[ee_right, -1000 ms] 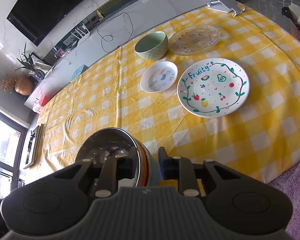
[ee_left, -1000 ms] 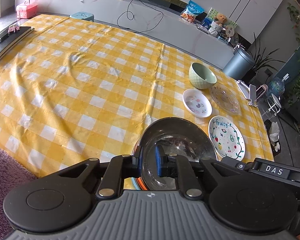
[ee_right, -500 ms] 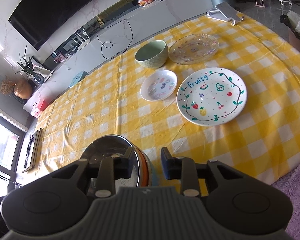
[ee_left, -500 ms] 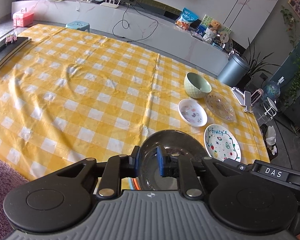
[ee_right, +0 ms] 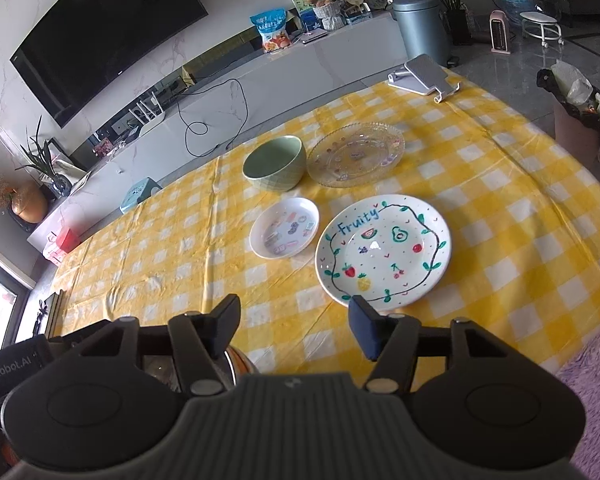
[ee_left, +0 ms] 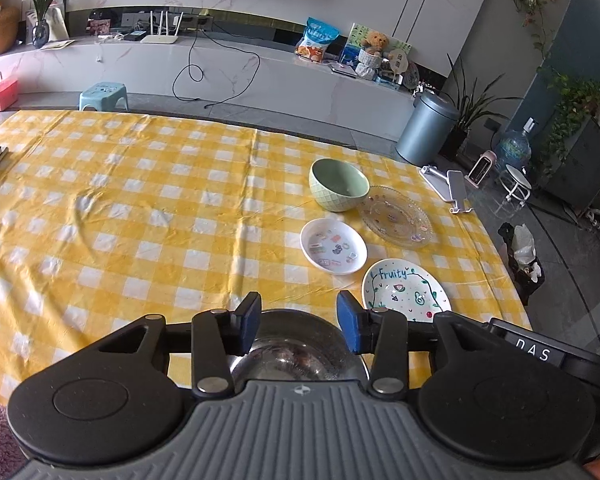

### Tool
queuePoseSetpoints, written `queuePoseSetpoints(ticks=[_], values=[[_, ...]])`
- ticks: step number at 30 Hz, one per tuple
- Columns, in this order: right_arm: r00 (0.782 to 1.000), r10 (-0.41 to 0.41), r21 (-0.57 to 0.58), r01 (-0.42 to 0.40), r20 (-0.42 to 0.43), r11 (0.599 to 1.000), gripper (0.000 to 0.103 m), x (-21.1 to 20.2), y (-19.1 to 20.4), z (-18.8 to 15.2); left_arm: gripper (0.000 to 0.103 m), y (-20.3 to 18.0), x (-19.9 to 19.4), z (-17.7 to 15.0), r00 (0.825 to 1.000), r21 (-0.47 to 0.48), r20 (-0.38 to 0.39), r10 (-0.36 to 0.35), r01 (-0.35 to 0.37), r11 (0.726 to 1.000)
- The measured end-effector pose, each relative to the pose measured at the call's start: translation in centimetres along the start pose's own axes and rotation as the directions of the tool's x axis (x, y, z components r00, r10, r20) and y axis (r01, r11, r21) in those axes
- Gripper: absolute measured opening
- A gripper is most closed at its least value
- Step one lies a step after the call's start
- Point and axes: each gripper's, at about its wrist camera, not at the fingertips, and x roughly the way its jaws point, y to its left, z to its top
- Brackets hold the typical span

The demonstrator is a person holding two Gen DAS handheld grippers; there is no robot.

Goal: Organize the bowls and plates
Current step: 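Move both grippers over to the pale green ceramic bowl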

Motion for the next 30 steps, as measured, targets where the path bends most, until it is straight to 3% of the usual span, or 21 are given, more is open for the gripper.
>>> queuePoseSetpoints(ticks=[11, 20, 30], values=[[0.998, -0.036, -0.033, 0.038, 0.044, 0.999, 0.078, 1.4, -1.2, 3.0, 0.068, -2.7, 3.2, 3.0, 0.998, 0.075, -0.064, -0.022, 0.026, 0.997], [0.999, -0.035, -0.028, 0.036, 0.02, 0.999, 0.079, 4.9, -1.8, 6.5, 0.069, -3.7, 7.0, 5.3, 0.997, 0.126, -0.077, 0.002, 0.007, 0.992], [1.0, -0.018, 0.017, 0.018, 0.004, 1.0, 0.077, 11.2, -2.4, 11.2, 0.069, -2.8, 12.3, 9.2, 0.992, 0.077, -0.119, -0.029, 0.039, 0.996]])
